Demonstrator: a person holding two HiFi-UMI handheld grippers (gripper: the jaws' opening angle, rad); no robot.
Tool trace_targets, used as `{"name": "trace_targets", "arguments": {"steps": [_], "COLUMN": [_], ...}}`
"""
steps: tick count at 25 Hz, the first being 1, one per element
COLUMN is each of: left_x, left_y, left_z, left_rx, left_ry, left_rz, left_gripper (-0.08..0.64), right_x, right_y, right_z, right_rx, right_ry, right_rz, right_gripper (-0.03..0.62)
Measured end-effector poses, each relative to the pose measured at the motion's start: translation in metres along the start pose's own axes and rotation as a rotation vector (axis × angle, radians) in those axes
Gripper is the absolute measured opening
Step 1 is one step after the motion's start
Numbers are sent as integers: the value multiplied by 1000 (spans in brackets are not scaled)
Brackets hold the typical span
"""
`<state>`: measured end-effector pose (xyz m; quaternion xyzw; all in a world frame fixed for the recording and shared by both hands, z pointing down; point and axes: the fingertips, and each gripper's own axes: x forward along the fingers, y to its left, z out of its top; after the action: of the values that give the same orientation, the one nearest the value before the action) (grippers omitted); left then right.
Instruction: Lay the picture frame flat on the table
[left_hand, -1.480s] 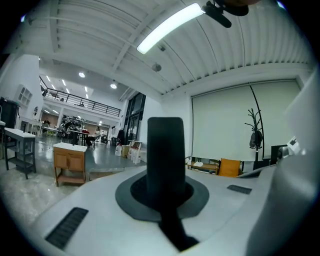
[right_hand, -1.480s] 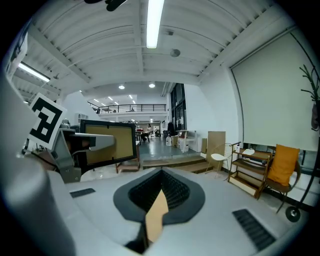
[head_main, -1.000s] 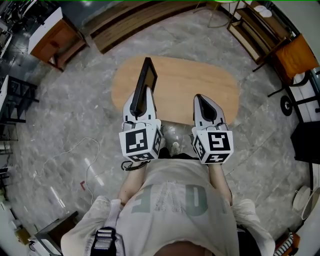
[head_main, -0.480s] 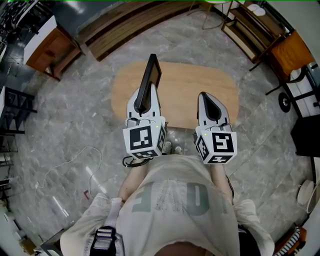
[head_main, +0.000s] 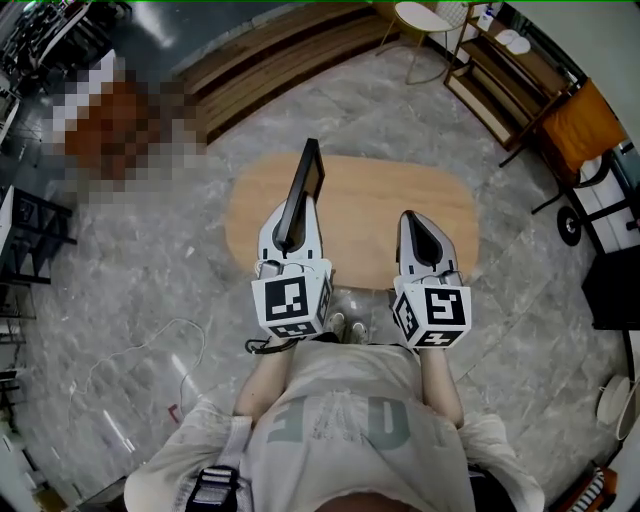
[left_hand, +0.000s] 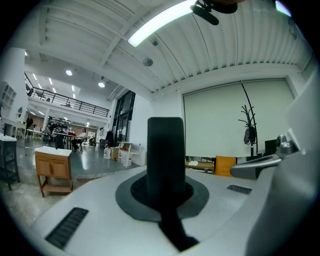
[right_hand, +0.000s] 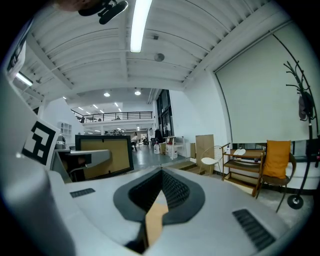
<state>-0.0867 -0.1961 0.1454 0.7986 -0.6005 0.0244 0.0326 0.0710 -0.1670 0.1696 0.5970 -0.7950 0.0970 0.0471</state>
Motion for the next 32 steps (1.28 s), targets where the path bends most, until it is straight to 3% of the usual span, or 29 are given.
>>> {"name": "trace_targets", "arguments": {"steps": [6,13,20,32], "left_x": [26,64,82,56], "left_y": [3,-6,-11,-8], "left_z": [-21,-81,-175,-320], "left_rx": [19,24,9,3], "left_ry": [33,66,121,241], "left_rz": [-12,-11,-17,-4], "left_gripper": [18,18,18,18], "right_x": [29,69,96,93], "right_y": [-14,-37,-42,-36], "right_z": [0,-44,-131,-287], "right_rx": [29,23,25,110], "right_ry": [-30,-33,18,156], "right_rz": [-5,9,29,-4], "right_gripper": [6,6,6,6]}}
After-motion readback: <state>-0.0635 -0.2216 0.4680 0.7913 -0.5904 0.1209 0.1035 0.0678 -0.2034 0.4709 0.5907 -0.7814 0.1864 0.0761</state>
